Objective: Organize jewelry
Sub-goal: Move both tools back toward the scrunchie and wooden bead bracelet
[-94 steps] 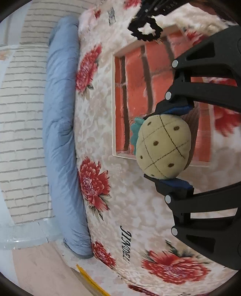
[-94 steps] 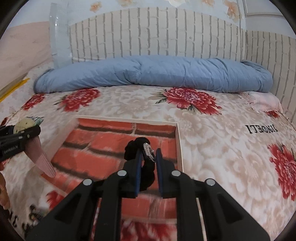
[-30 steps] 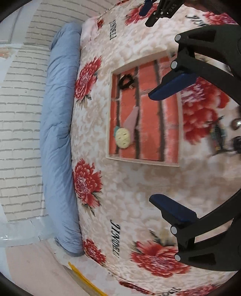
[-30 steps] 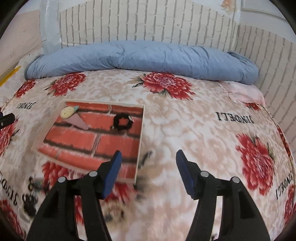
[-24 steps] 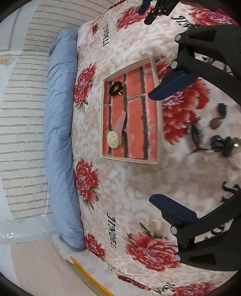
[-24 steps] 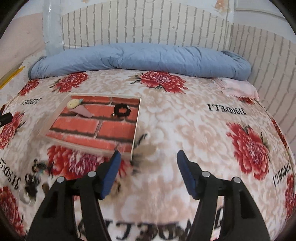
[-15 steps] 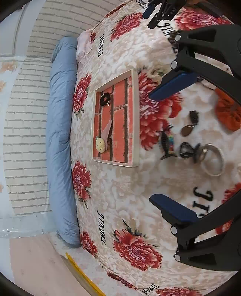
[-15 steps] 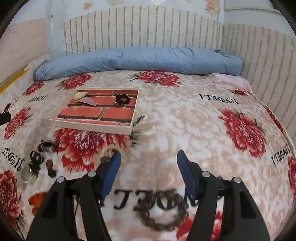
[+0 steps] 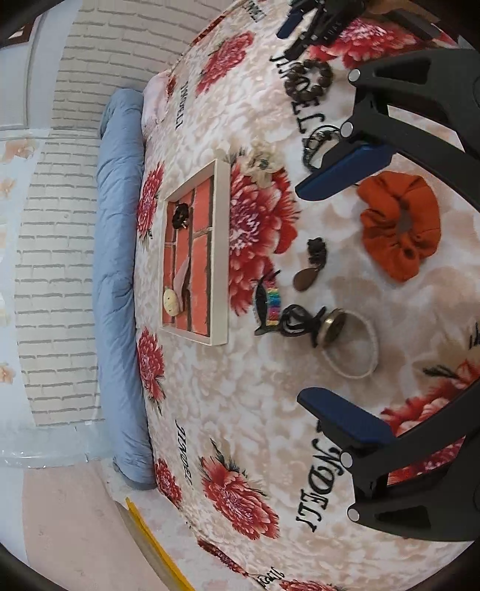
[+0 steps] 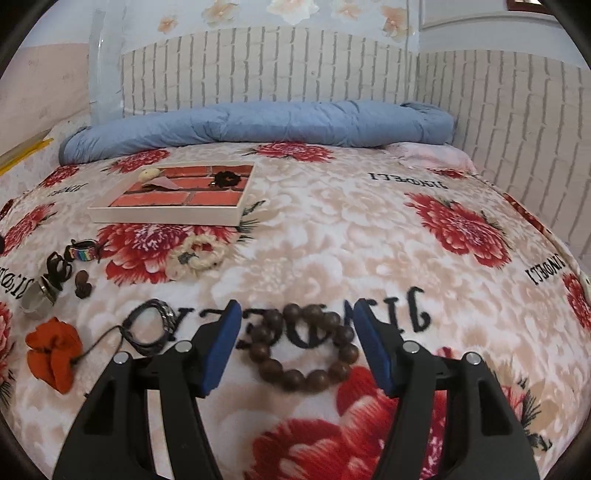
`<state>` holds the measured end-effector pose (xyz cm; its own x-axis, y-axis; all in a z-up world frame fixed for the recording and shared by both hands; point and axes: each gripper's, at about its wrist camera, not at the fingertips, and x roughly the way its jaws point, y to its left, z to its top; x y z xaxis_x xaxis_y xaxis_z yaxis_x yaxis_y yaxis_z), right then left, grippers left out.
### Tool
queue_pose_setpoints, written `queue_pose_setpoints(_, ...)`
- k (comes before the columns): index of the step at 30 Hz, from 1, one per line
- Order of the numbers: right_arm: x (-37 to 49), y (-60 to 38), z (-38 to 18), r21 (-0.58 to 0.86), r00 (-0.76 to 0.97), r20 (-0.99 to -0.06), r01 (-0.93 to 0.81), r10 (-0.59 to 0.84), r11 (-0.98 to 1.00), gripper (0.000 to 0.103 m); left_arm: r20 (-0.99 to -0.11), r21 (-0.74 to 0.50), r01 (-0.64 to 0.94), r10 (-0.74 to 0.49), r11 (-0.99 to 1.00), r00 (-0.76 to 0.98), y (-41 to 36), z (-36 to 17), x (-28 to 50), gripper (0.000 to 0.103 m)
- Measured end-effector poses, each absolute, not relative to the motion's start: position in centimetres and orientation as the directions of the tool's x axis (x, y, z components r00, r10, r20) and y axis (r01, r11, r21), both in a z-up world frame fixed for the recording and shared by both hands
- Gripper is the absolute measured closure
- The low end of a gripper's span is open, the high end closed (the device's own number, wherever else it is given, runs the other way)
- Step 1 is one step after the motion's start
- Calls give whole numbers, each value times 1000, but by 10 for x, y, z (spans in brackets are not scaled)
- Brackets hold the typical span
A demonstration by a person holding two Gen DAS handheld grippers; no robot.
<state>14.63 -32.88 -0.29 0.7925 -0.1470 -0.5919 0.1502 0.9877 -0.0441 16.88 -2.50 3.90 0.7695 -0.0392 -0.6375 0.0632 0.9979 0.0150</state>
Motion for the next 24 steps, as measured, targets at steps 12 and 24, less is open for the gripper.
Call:
queue_pose_setpoints(12, 138, -354, -23, -54, 772, -605, 208, -198, 977, 41, -647, -45, 80, -91, 996, 757, -39, -12, 154, 5)
queue_pose_setpoints(24, 149, -365, -37, -69, 731, -644, 238, -225, 969, 41, -700, -59, 93, -107, 994, 706, -42, -45, 164, 5)
